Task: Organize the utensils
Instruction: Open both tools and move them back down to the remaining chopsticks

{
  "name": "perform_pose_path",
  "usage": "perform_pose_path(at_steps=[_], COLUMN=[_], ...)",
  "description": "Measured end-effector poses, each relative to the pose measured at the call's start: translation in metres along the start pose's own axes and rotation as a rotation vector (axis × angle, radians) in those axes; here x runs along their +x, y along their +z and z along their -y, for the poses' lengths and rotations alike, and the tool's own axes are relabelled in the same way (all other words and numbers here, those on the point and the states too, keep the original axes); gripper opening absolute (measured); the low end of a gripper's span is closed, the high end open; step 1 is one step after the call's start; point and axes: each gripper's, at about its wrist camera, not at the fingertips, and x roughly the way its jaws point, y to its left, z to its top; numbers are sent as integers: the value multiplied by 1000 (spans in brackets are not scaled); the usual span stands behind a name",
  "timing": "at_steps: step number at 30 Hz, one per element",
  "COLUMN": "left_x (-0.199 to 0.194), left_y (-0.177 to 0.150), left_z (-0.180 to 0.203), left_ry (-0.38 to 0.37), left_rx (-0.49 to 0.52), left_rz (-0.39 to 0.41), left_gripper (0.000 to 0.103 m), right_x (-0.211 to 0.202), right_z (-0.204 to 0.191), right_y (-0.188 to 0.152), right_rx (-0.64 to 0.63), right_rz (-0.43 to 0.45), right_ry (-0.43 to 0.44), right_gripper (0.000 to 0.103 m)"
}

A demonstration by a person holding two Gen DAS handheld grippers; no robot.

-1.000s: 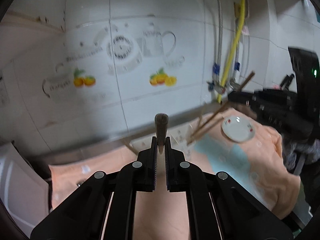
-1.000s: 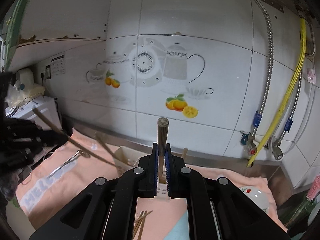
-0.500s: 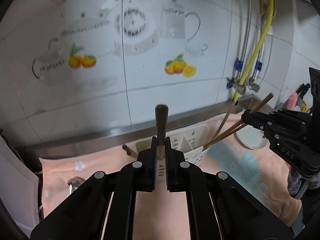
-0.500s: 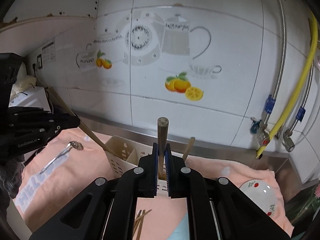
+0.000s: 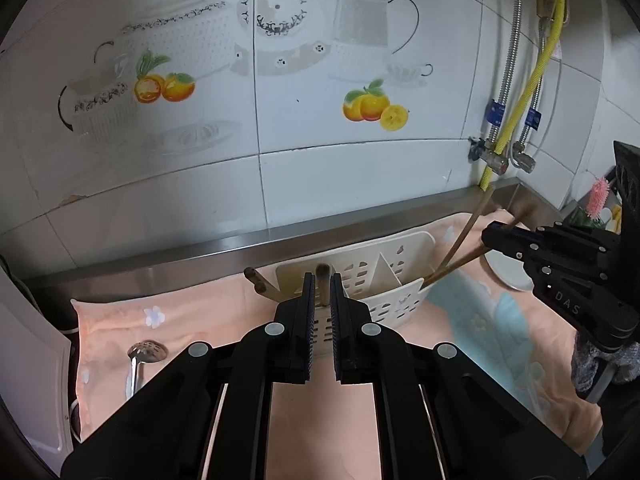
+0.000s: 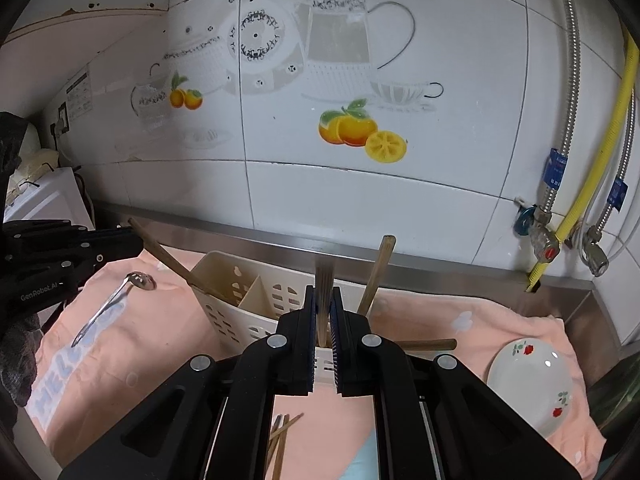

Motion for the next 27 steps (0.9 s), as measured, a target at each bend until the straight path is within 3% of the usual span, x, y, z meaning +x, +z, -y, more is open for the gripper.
perform_pose_path(at_steps=[4,6,8,12,14,17,27], left_x=[-6,-13,-19,-37,-44,-53,-64], left_y=[0,-2,-3,-11,-17,-31,-88], left_z=[0,0,0,0,1,3,8], left_ry=[5,22,17,29,34,29,18], left_rx=[6,7,2,7,13,12,2], left_rz=[13,31,39,66,74,73,42], left_gripper=[17,33,36,56,57,69,80], right_x=[-3,-9,-15,-40,-51,-70,-99], right_z=[2,3,4,4,4,3,-3], right_y=[1,1,1,-2,-6,-17,-81], right_rx=[8,14,18,9,3,7,35], right_rz=[11,25,38,87,100,118,87], right_ry=[3,-2,-5,-29,-29,-26,4], right_gripper=[9,16,18,30,34,42,57])
